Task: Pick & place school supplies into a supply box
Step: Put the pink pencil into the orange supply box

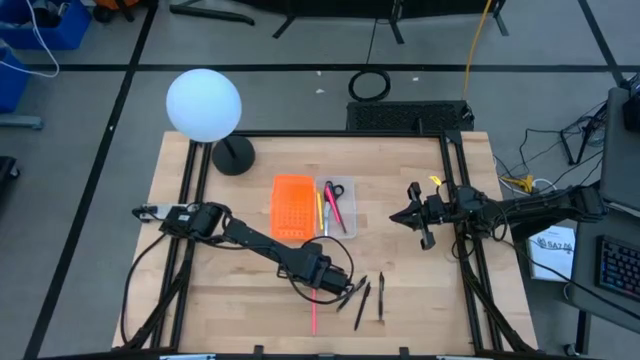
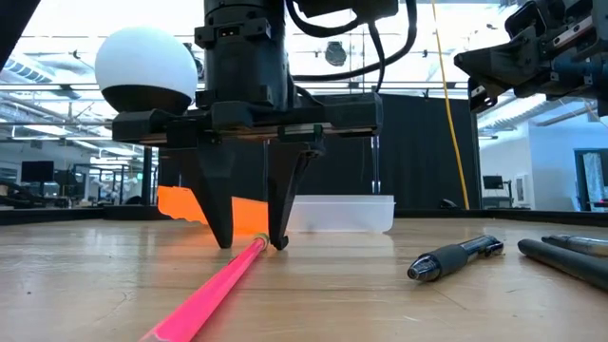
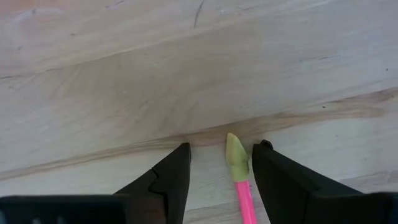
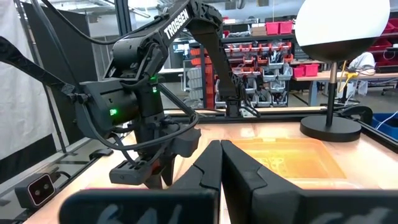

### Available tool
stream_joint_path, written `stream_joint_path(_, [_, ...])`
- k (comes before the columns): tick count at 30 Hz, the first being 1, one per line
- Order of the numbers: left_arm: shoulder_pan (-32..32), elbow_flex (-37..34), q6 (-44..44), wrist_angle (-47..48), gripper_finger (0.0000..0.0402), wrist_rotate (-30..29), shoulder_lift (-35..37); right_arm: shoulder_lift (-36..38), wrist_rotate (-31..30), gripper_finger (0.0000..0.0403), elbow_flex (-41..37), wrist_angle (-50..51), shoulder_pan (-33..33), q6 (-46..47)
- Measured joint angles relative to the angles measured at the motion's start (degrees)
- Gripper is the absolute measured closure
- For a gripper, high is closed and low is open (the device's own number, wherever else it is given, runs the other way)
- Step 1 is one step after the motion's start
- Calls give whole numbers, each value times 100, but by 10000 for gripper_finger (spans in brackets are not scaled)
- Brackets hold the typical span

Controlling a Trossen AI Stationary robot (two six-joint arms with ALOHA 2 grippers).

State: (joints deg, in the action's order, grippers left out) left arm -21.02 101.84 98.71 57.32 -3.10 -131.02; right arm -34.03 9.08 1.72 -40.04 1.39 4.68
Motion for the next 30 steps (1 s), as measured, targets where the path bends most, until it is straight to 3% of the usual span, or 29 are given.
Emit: stream_joint_path(30, [-74, 4, 23, -345, 229, 27, 0, 1, 0, 403, 1, -1, 0, -2])
